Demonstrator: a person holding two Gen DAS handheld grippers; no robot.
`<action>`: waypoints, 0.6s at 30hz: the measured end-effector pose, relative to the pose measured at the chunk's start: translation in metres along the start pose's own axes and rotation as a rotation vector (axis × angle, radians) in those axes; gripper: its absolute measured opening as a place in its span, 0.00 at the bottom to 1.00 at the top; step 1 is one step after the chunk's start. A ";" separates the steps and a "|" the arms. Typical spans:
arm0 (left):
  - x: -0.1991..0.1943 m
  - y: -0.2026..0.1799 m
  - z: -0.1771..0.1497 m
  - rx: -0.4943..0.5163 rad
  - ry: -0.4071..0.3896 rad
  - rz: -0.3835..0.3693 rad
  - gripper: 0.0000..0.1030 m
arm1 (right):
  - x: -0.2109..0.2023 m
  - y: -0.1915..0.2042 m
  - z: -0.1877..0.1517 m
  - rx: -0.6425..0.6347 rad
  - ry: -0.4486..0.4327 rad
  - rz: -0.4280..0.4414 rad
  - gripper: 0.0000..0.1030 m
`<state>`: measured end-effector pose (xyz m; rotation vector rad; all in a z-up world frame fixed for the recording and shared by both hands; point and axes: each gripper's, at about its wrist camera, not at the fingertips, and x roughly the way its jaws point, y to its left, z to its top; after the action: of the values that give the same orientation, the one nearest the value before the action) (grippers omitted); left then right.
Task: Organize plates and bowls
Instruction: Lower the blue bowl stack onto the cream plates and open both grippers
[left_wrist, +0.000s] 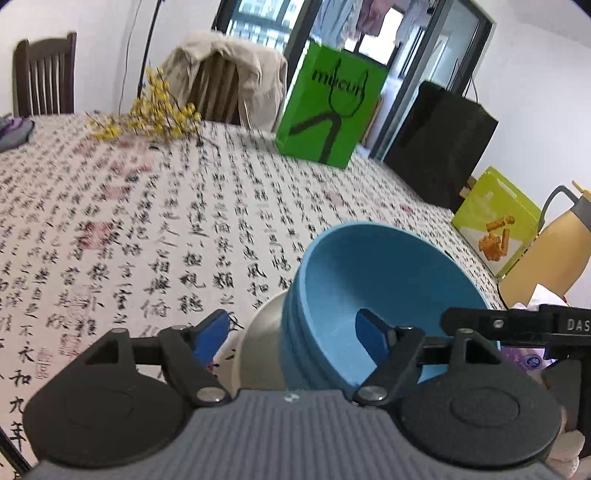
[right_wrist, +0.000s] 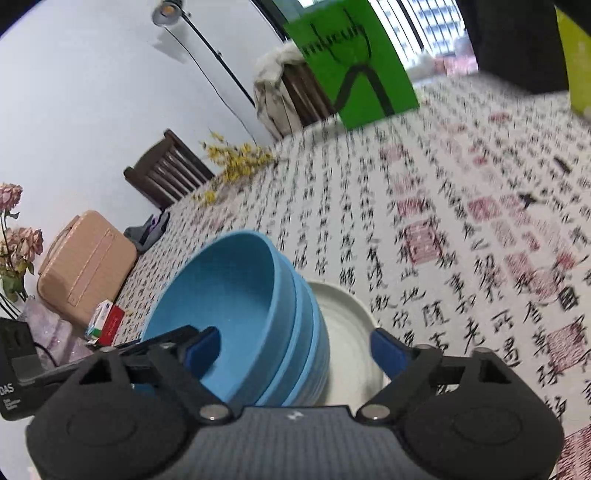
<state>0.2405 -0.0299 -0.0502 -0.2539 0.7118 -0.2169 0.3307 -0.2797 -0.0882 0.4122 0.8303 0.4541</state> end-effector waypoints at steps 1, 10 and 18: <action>-0.003 0.001 -0.002 -0.003 -0.015 0.001 0.82 | -0.002 0.000 -0.002 -0.007 -0.013 0.000 0.93; -0.049 0.006 -0.030 0.048 -0.241 0.031 1.00 | -0.024 0.008 -0.032 -0.111 -0.136 -0.016 1.00; -0.085 0.000 -0.061 0.121 -0.394 0.122 1.00 | -0.049 0.024 -0.067 -0.186 -0.268 -0.043 1.00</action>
<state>0.1374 -0.0157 -0.0427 -0.1304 0.3201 -0.0880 0.2443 -0.2749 -0.0867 0.2744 0.5314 0.4211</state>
